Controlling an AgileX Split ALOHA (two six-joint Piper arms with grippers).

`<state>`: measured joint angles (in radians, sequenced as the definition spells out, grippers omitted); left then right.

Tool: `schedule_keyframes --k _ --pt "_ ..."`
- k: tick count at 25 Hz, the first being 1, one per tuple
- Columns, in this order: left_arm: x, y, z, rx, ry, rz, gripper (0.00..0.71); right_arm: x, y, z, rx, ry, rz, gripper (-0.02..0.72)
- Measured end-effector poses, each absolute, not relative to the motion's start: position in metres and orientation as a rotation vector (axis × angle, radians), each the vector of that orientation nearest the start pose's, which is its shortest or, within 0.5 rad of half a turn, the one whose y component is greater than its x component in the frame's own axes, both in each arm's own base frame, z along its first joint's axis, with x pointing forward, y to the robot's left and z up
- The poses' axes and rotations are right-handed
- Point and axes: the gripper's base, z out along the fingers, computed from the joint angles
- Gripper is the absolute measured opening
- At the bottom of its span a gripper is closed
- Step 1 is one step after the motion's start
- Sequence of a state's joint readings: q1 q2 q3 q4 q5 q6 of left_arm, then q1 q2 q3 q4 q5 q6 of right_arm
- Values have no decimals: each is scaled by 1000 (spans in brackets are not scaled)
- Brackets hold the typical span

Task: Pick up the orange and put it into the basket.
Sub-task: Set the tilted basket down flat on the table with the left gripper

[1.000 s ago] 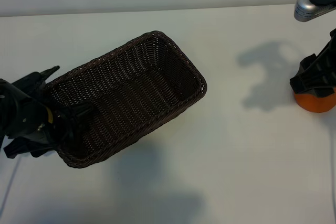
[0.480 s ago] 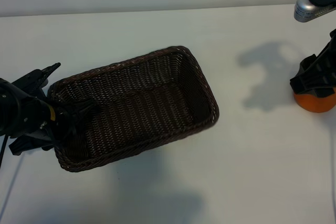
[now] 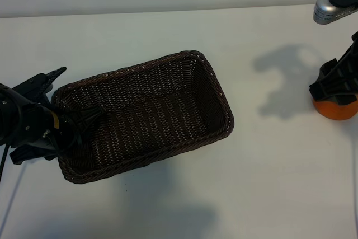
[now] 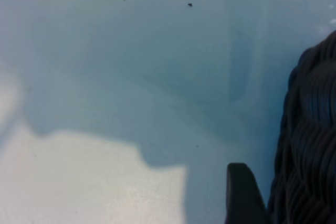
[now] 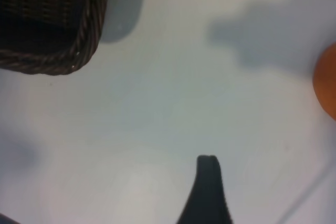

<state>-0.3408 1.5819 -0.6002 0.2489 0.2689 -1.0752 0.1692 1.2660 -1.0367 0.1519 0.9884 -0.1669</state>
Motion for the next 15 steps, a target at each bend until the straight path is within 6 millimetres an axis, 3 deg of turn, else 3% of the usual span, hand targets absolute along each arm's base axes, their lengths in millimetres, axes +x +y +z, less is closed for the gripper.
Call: schedule_keyframes --k 6,15 --pt "239 -77 154 -646 2620 -274 401 237 52 309 -378 2670 197 558" --pt "231 -52 193 -614 2524 -295 400 237 52 309 -379 2672 197 558"
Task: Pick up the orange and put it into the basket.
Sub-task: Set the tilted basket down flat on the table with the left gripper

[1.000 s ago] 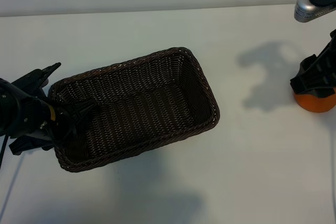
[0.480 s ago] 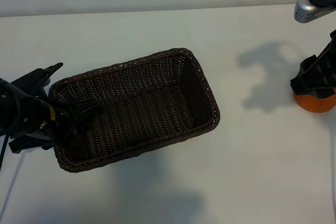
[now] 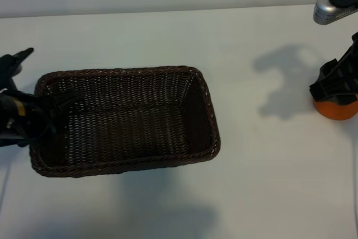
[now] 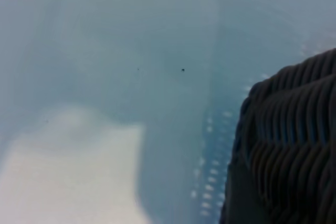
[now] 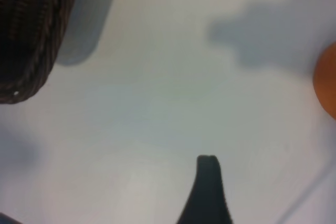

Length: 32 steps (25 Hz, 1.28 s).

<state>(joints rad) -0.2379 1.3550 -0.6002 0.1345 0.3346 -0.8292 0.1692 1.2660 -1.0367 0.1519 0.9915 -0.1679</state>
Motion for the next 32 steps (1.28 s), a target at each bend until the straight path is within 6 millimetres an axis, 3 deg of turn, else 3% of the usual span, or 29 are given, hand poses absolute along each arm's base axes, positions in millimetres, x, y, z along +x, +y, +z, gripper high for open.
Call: schedule_keyframes --k 5,7,22,27,32 --pt "230 -57 195 -580 2537 -379 398 237 52 309 -379 2672 197 558" --pt "231 -60 196 -557 2533 -429 332 237 52 309 -379 2672 197 558" --pt "237 -66 204 -471 2491 -568 333 237 52 309 -380 2673 197 558" --pt "254 -52 225 -469 2429 -581 333 236 52 308 -382 2684 198 558" --pt "261 -55 237 -443 2366 -646 333 236 52 308 -382 2684 198 558"
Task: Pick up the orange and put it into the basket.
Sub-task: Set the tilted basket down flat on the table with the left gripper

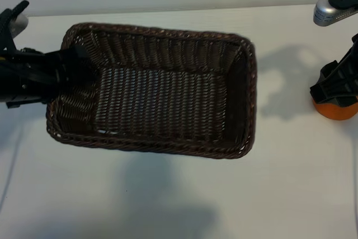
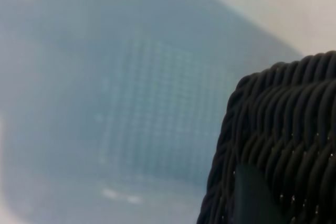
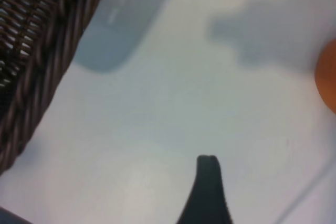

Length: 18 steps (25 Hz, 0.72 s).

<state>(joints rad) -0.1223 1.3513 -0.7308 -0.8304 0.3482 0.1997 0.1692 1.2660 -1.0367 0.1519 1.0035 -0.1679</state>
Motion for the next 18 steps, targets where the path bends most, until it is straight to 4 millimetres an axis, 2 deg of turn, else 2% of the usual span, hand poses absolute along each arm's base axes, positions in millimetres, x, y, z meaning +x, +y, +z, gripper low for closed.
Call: schedule_keyframes --k 3,12,18 --pt "266 -56 234 -467 2355 -666 333 236 52 308 -382 2684 198 558" --pt "299 -62 206 -517 2385 -687 333 236 52 308 -382 2684 198 558" --pt "315 -72 185 -526 2407 -701 333 236 52 308 -384 2683 198 558"
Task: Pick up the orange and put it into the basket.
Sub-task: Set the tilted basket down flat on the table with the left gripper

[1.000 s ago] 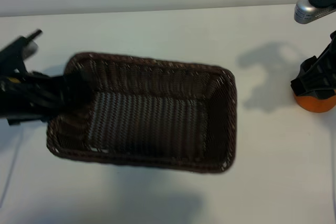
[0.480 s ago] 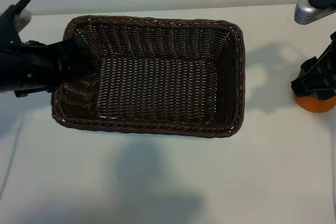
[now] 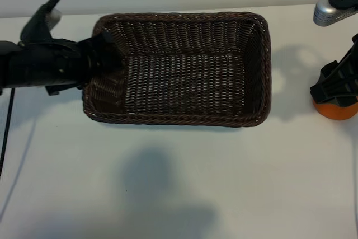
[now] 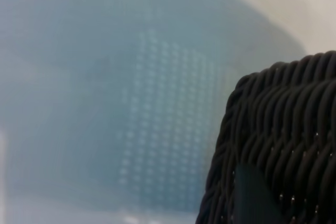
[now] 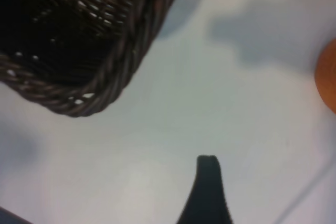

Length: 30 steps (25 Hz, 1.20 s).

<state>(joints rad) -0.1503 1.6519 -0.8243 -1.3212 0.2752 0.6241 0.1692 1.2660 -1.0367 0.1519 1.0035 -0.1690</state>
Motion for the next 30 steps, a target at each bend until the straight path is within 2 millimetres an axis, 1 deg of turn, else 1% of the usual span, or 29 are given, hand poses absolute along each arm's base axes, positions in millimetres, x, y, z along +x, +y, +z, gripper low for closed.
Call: schedule_keyframes --k 5,14,21,26,30 --pt "321 -73 167 -533 2441 -687 333 236 52 308 -384 2683 198 558" --pt "326 -73 143 -559 2498 -657 333 236 52 308 -384 2683 196 558" --pt "327 -73 139 -558 2511 -650 333 236 52 308 -384 2683 196 558" --pt "327 -73 131 -568 2532 -642 333 236 52 308 -384 2683 196 558" --pt "327 -73 131 -568 2533 -641 333 236 52 308 -384 2683 196 558"
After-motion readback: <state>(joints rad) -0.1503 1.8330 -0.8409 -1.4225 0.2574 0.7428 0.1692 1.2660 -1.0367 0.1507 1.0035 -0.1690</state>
